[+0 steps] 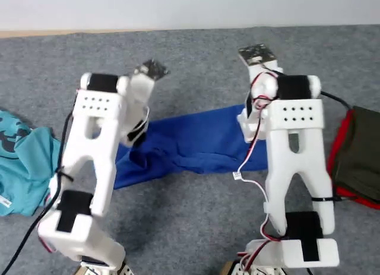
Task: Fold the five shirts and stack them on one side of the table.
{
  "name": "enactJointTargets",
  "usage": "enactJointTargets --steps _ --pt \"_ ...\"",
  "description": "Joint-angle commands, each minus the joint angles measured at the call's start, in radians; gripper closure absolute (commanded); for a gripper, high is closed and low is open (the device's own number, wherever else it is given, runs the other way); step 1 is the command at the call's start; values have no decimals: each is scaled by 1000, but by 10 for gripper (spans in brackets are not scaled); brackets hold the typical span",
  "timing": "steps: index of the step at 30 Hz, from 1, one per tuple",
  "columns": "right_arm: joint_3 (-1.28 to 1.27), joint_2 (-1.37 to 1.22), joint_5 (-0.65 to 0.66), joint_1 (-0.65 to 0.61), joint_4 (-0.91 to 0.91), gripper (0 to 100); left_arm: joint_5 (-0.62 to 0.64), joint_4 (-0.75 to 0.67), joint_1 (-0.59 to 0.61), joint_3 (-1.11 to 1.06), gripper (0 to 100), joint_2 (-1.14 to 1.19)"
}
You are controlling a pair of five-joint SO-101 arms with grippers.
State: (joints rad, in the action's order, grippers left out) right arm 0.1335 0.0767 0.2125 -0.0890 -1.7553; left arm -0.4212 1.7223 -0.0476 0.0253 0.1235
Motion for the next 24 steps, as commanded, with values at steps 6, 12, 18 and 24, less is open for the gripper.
enactJointTargets --steps 6,12,18,24 --pt "8 4 -6 53 -19 824 -80 -141 51 -203 896 -35" --pt "8 5 -6 53 -21 824 -81 -259 117 -202 896 72" --pt "8 5 -6 53 -21 824 -104 -361 170 -159 896 150" --pt "8 5 -6 50 -21 824 -104 -334 207 8 896 195"
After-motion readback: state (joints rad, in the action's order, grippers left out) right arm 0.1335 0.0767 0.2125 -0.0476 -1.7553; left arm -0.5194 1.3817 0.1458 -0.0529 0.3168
